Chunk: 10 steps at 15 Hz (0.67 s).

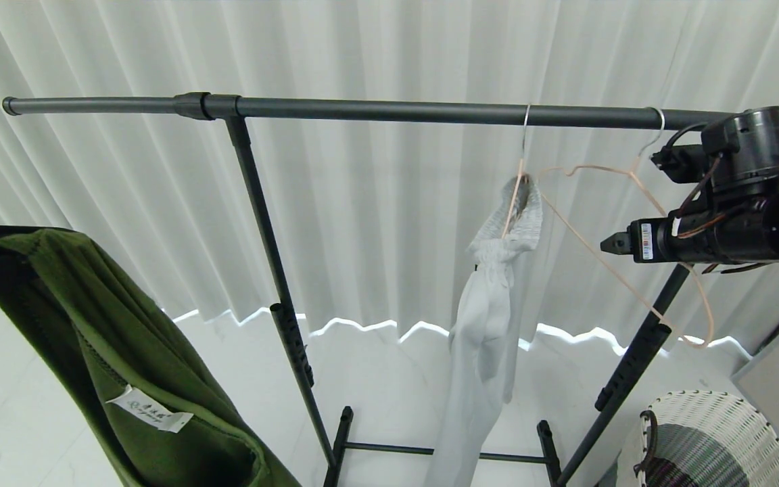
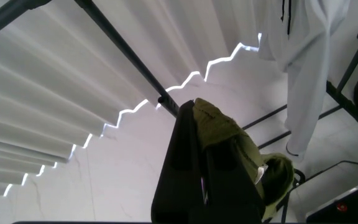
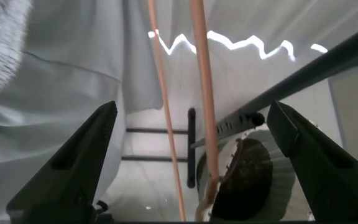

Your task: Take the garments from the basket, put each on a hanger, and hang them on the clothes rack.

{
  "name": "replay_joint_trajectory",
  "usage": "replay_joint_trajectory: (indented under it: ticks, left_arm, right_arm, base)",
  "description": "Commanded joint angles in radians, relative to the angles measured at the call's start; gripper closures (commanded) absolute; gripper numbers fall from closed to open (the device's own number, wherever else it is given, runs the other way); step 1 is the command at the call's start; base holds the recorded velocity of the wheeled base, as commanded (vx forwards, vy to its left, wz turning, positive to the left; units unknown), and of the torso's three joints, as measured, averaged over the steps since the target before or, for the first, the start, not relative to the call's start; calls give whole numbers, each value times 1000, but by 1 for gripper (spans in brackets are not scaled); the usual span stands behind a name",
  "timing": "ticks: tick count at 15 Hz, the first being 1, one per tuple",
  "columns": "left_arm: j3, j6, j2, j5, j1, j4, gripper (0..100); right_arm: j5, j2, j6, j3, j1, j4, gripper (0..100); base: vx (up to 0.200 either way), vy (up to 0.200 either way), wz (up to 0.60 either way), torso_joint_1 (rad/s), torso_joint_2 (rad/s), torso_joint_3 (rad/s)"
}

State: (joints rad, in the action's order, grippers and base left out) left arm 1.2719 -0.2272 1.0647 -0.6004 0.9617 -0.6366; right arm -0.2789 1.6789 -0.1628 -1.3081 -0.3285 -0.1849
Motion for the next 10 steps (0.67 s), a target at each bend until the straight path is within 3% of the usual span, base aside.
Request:
replay_joint_trajectory:
  ticks: [1, 2, 3, 10]
  left_arm:
    - [1, 0, 6, -1, 0, 0, 100]
    - [3, 0, 6, -1, 0, 0, 100]
    - [4, 0, 6, -1, 0, 0, 100]
    - [4, -1, 6, 1, 0, 0, 100]
  right_arm:
    - [1, 4, 0, 0, 0, -1, 0]
    - [1, 5, 0, 0, 0, -1, 0]
    - [1, 5, 0, 1, 0, -1, 100]
    - [1, 5, 0, 0, 0, -1, 100]
  base:
    - [0, 0, 0, 0, 0, 0]
    - [0, 0, 0, 0, 0, 0]
    - [0, 0, 0, 0, 0, 0]
    - [0, 0, 0, 0, 0, 0]
